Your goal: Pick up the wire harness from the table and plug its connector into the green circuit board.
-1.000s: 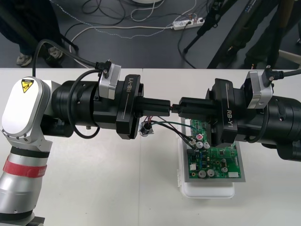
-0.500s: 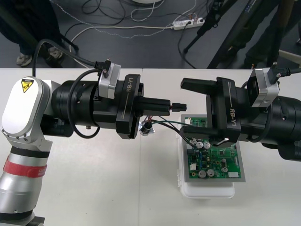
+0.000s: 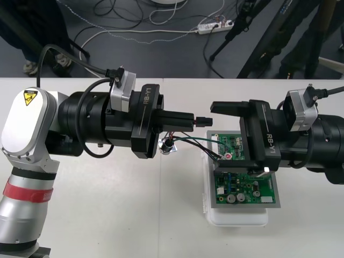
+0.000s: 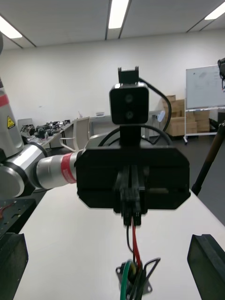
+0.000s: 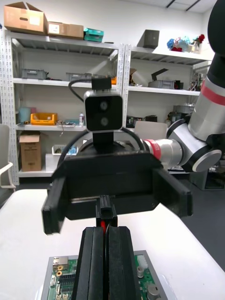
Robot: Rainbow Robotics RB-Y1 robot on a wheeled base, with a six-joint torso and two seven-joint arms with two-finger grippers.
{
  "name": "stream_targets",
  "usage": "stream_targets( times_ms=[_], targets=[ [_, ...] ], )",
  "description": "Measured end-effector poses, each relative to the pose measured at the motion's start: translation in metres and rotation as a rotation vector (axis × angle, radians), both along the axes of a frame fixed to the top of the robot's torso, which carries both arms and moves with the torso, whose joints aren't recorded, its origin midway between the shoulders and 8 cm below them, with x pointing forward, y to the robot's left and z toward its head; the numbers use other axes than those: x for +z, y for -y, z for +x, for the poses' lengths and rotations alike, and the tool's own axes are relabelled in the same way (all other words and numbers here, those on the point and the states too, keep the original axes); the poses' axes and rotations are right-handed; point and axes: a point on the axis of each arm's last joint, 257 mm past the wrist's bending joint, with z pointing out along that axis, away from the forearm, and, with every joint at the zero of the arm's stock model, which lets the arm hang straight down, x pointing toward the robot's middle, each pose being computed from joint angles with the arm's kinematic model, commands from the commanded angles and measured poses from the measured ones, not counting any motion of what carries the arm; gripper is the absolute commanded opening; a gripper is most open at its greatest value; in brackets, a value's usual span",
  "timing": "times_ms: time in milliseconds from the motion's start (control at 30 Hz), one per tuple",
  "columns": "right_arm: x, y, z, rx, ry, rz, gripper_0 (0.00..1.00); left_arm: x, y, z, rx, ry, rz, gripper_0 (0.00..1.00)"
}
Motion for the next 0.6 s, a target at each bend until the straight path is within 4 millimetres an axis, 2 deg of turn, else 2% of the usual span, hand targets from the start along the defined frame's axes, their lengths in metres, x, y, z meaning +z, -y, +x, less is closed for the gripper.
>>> stream_targets(
  times_ms=[300,600],
  targets=[
    [-0.023,0.033,-0.001,0.038,-0.021,-0.075,1.00,0.004,-0.012,-0.002,-0.011,-0.007,-0.006,0.00],
    [-0.038,0.065,-0.009,0.080,-0.025,-0.138,1.00,0.005,-0.032,0.008,0.030,0.003,0.011,0.00]
  ],
)
